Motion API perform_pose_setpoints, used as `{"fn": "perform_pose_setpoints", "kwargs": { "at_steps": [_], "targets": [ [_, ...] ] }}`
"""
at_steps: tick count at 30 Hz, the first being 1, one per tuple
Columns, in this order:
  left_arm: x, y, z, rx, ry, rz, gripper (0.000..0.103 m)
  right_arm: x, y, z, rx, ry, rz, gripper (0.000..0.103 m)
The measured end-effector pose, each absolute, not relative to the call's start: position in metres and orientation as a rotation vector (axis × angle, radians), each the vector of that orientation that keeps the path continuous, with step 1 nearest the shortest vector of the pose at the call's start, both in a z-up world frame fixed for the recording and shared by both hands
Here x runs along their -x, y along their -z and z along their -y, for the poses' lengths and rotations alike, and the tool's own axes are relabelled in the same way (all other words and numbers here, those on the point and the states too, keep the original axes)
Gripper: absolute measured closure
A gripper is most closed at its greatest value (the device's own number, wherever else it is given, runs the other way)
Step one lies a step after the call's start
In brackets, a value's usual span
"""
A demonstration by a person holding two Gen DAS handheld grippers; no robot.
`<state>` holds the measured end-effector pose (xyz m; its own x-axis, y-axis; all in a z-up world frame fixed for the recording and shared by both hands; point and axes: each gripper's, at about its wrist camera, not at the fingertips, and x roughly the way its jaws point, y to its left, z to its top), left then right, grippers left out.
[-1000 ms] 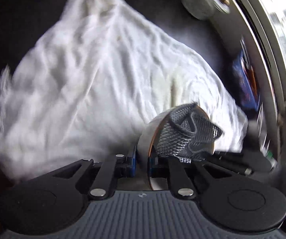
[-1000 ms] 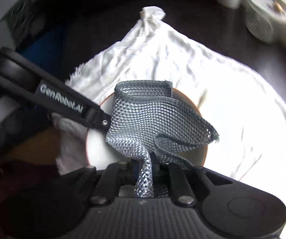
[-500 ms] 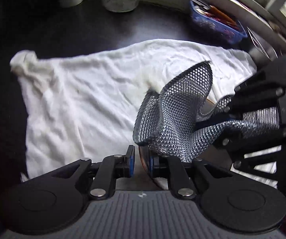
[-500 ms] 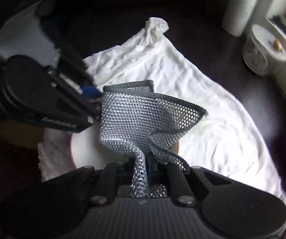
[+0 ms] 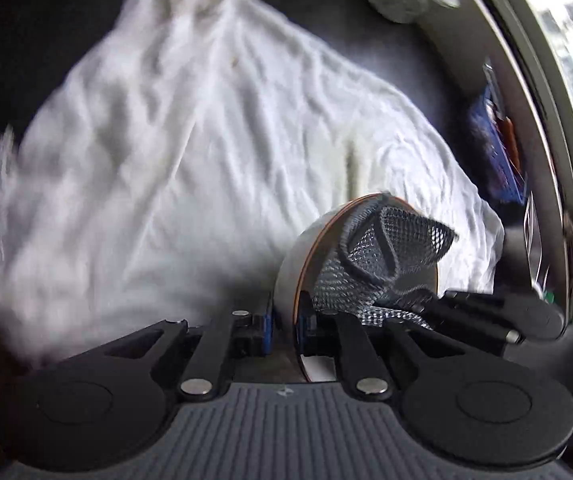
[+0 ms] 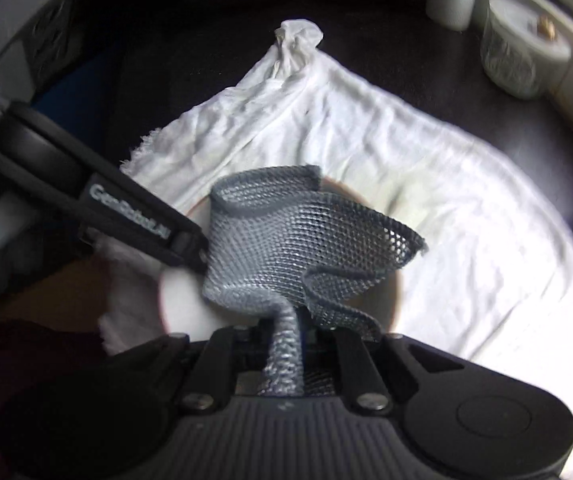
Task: Clean bowl
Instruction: 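Scrub the bowl interior with the mesh pad in the right gripper while the left gripper holds the rim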
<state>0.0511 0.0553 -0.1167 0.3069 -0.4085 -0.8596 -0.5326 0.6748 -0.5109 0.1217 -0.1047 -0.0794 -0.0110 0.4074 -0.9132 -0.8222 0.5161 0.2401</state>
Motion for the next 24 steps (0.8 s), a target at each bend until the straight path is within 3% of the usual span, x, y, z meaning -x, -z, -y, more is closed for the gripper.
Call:
{"fn": "perform_pose_setpoints", "kwargs": {
  "at_steps": [5,10,13,18,24],
  "targets": [
    [-0.054,0.109,-0.044,0.789,-0.056,-1.325,0.091,-0.116,0.078,0.107,0.458,-1.037,-1.214,0.09],
    [-0.078,0.075,-0.008,0.187,0.075,-1.233,0.09,-0.122,0.069,0.106,0.604,-1.03,-1.113,0.091],
    [-0.09,0.068,-0.006,0.039,0.176,-1.197,0.09,-0.126,0.064,0.103,0.694,-1.034,-1.052,0.094],
    [-0.096,0.07,-0.012,0.026,0.239,-1.185,0.093,-0.129,0.066,0.099,0.767,-1.072,-1.008,0.095],
    [-0.071,0.084,-0.028,0.276,0.124,-1.201,0.095,-0.128,0.071,0.1,0.658,-1.05,-1.076,0.095]
  ]
}}
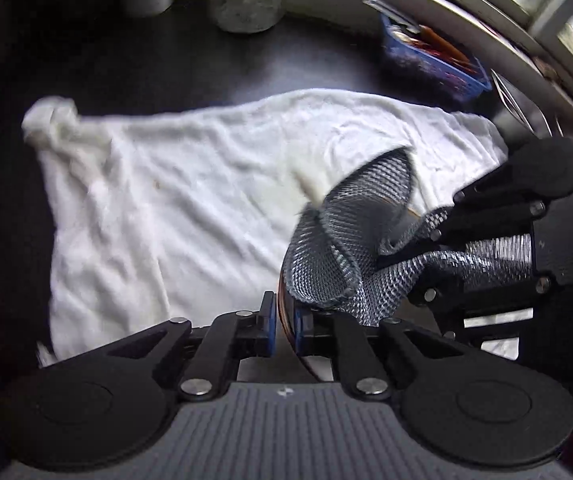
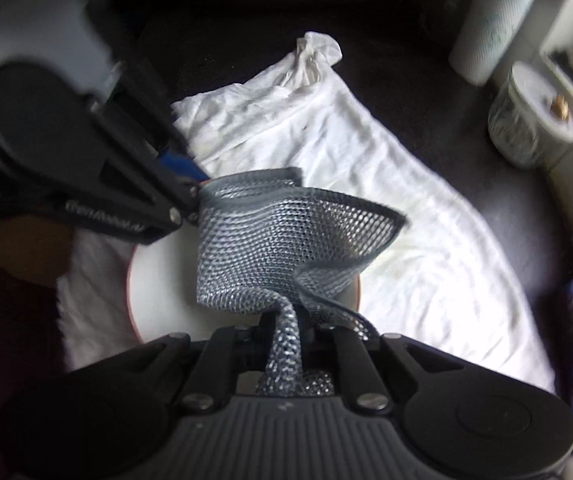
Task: Clean bowl
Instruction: 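Scrub the bowl interior with the mesh pad in the right gripper while the left gripper holds the rim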
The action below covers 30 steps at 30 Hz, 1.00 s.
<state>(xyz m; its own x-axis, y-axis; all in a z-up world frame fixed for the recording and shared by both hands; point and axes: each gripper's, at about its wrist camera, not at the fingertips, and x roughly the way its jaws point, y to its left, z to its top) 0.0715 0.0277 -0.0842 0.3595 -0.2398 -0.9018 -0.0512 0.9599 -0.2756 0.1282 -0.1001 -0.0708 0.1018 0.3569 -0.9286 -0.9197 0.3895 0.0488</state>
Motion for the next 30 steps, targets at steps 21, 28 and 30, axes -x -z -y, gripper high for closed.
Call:
{"fn": "perform_pose_setpoints", "kwargs": {
  "at_steps": [21,28,30],
  "targets": [
    [-0.07,0.071,-0.018,0.234,0.104,-1.232,0.091,-0.109,0.064,0.104,0.693,-1.046,-1.058,0.094],
    [-0.085,0.071,-0.022,0.152,0.214,-1.217,0.092,-0.116,0.067,0.103,0.776,-1.078,-1.012,0.094],
    [-0.078,0.076,-0.027,0.221,0.189,-1.223,0.094,-0.117,0.069,0.104,0.743,-1.08,-1.034,0.094]
  ]
}}
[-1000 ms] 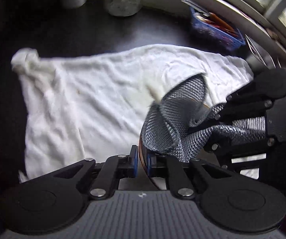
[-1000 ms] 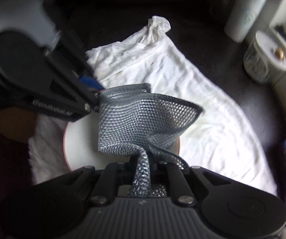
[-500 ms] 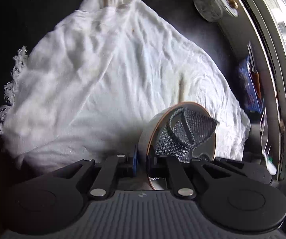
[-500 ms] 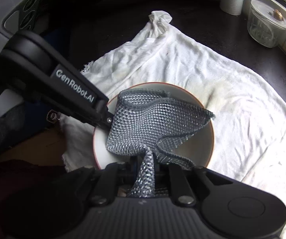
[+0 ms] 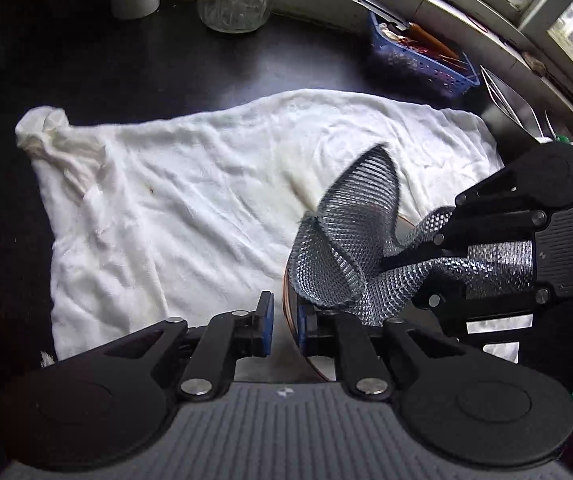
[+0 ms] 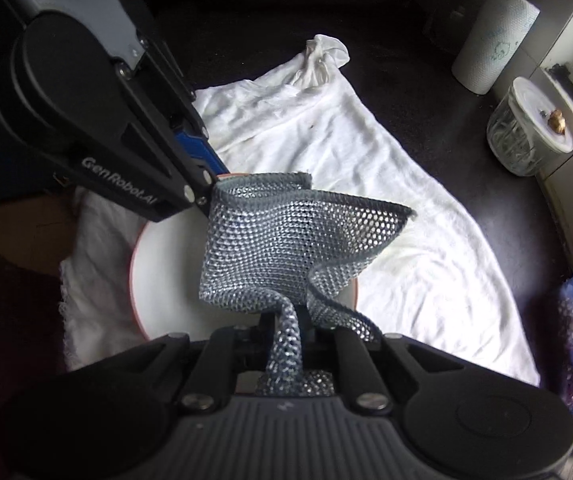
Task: Clean bowl
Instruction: 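Scrub the bowl interior with the mesh pad in the right gripper while the left gripper holds the rim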
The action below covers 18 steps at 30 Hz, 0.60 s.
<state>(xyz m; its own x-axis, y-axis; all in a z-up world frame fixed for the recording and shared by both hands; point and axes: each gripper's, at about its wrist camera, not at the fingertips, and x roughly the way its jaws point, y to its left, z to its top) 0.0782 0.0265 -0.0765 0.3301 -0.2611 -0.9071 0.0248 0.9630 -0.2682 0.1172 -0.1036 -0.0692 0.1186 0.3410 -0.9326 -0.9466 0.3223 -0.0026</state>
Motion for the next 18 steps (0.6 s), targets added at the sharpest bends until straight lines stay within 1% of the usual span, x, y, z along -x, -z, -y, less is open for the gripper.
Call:
{"fn": "perform_pose_setpoints", "kwargs": {
  "at_steps": [10,11,14,18],
  "targets": [
    [-0.043,0.102,-0.053,0.744,-0.017,-1.265,0.093,-0.111,0.076,0.11,0.446,-1.041,-1.192,0.094],
    [-0.04,0.104,-0.056,0.787,-0.031,-1.266,0.093,-0.108,0.077,0.109,0.43,-1.051,-1.203,0.091],
    [-0.033,0.112,-0.062,0.897,-0.076,-1.263,0.093,-0.099,0.077,0.106,0.432,-1.056,-1.182,0.089],
    [-0.02,0.124,-0.07,1.067,-0.095,-1.206,0.091,-0.096,0.075,0.106,0.459,-1.062,-1.153,0.091]
  ]
}}
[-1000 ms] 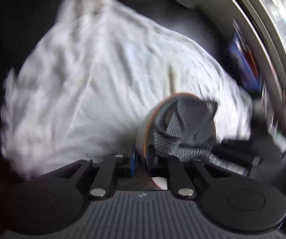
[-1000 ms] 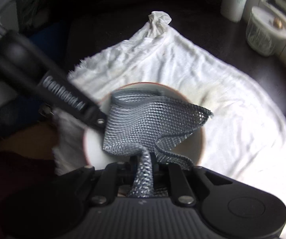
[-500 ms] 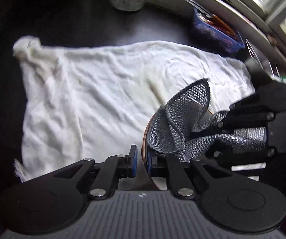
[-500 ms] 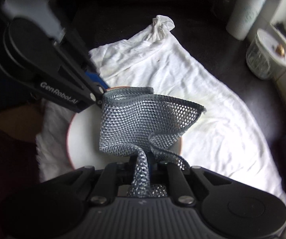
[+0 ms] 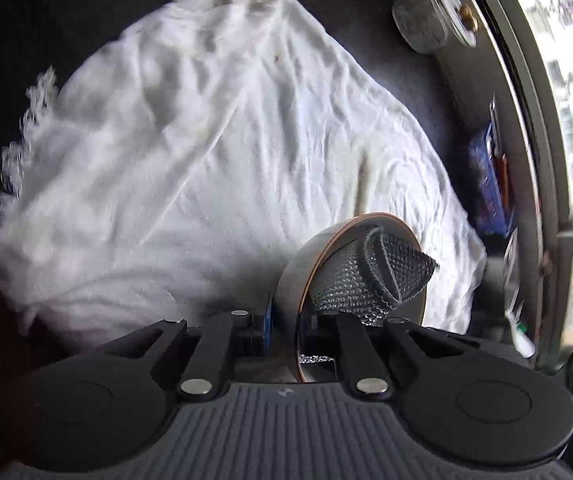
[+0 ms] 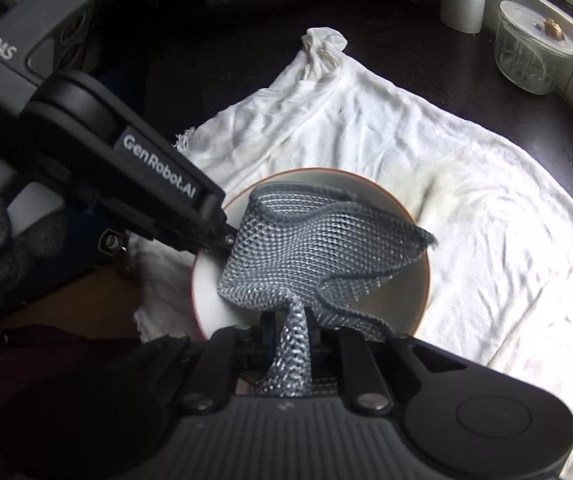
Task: Clean bowl
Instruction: 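Scrub the bowl interior with the mesh pad in the right gripper while the left gripper holds the rim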
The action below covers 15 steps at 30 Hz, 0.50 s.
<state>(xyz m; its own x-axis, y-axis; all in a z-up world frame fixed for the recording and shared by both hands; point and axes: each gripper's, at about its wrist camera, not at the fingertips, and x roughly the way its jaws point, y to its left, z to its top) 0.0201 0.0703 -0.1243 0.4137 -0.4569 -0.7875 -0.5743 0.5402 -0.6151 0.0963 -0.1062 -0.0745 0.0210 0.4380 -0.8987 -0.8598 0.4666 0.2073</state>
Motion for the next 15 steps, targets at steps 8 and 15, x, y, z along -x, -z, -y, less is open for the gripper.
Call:
{"fn": "perform_pose_setpoints", "kwargs": {
  "at_steps": [8,15],
  "targets": [
    [-0.038,0.129,-0.066,1.17,-0.13,-1.161,0.09,-0.121,0.071,0.097,0.622,-1.004,-1.06,0.091],
    [-0.082,0.086,-0.041,0.531,0.029,-1.227,0.089,-0.128,0.067,0.107,0.657,-1.028,-1.064,0.093]
  ]
}}
